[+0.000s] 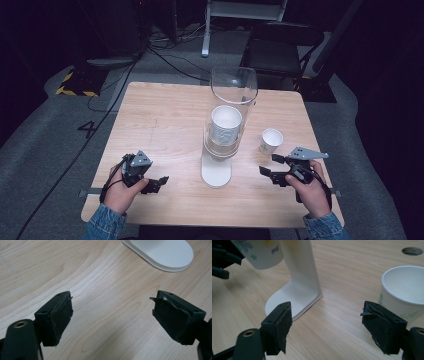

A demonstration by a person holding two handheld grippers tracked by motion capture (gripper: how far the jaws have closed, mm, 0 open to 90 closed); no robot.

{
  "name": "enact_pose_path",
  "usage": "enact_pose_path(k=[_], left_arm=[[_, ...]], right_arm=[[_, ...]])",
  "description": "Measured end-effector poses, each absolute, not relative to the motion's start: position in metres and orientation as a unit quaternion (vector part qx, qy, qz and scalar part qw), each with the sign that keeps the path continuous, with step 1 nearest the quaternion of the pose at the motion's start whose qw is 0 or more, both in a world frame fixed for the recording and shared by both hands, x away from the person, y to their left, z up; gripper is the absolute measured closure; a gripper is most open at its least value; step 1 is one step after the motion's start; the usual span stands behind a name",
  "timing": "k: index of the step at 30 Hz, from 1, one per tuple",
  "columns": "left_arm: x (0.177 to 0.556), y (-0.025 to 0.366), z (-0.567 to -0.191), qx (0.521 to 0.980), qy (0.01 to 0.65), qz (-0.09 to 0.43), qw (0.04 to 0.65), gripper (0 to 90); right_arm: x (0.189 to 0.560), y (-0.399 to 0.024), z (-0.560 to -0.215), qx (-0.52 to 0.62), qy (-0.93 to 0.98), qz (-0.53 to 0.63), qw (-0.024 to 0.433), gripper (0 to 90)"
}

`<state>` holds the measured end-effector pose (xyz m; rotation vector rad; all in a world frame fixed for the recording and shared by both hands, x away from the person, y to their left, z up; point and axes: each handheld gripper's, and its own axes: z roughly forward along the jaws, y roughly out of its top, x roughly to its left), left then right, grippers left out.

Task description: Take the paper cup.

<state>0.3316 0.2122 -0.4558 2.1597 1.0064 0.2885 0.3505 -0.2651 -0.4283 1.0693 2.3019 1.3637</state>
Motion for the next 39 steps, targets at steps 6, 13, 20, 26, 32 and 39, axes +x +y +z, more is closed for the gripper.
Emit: enact_pose_path(k=[6,13,20,26,32,39], left_arm=[[0.331,0.209,-0.458,0.85,0.379,0.099,0.353,16.0],[0.332,0.206,-0.462,0.865,0.36,0.089,0.339,17.2],[0.333,0.203,-0.467,0.873,0.355,0.08,0.325,17.3],[0.334,0.202,-0.47,0.875,0.353,0.076,0.322,17.4],[0.334,0.2,-0.471,0.879,0.348,0.074,0.316,18.3],[0.335,0.2,-0.473,0.877,0.352,0.074,0.318,18.2]], right_arm=[[0.344,-0.252,-0.439,0.35,0.8,0.472,0.119,24.7],[0.342,-0.233,-0.463,0.329,0.827,0.442,0.117,23.8],[0.345,-0.226,-0.488,0.342,0.831,0.421,0.127,21.4],[0.346,-0.227,-0.495,0.347,0.837,0.39,0.161,20.9],[0.347,-0.223,-0.499,0.344,0.84,0.386,0.164,20.0],[0.348,-0.224,-0.501,0.345,0.839,0.387,0.162,19.1]])
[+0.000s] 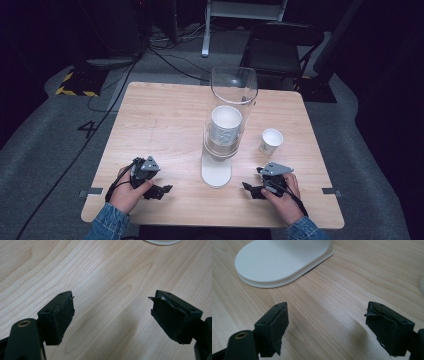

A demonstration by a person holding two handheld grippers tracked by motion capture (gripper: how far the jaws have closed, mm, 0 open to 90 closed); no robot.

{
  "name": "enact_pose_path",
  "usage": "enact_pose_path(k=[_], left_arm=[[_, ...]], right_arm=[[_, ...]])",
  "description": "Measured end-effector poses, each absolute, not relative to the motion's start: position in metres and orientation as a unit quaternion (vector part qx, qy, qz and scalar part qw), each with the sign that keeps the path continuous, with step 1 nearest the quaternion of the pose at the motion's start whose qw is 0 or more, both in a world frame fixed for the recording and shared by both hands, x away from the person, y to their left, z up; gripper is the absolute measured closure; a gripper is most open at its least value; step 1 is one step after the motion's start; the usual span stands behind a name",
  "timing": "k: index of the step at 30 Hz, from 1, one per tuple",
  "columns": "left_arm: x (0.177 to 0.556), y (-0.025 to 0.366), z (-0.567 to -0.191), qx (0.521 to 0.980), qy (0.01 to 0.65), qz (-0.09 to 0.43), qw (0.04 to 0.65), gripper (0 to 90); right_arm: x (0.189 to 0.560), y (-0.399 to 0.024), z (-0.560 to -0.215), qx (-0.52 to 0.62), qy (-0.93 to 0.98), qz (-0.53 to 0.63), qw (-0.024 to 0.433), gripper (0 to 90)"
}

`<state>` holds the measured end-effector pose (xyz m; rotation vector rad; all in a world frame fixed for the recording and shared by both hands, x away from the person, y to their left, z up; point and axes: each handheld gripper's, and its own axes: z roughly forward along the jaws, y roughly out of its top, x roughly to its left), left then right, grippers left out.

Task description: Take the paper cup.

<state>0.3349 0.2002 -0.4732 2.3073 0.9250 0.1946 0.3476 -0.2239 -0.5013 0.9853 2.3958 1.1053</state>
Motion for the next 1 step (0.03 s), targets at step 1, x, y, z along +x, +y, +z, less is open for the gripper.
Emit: enact_pose_path(k=[1], left_arm=[[0.3355,0.201,-0.473,0.878,0.351,0.073,0.317,18.3]], right_arm=[[0.3476,-0.224,-0.5011,0.345,0.839,0.388,0.163,19.0]])
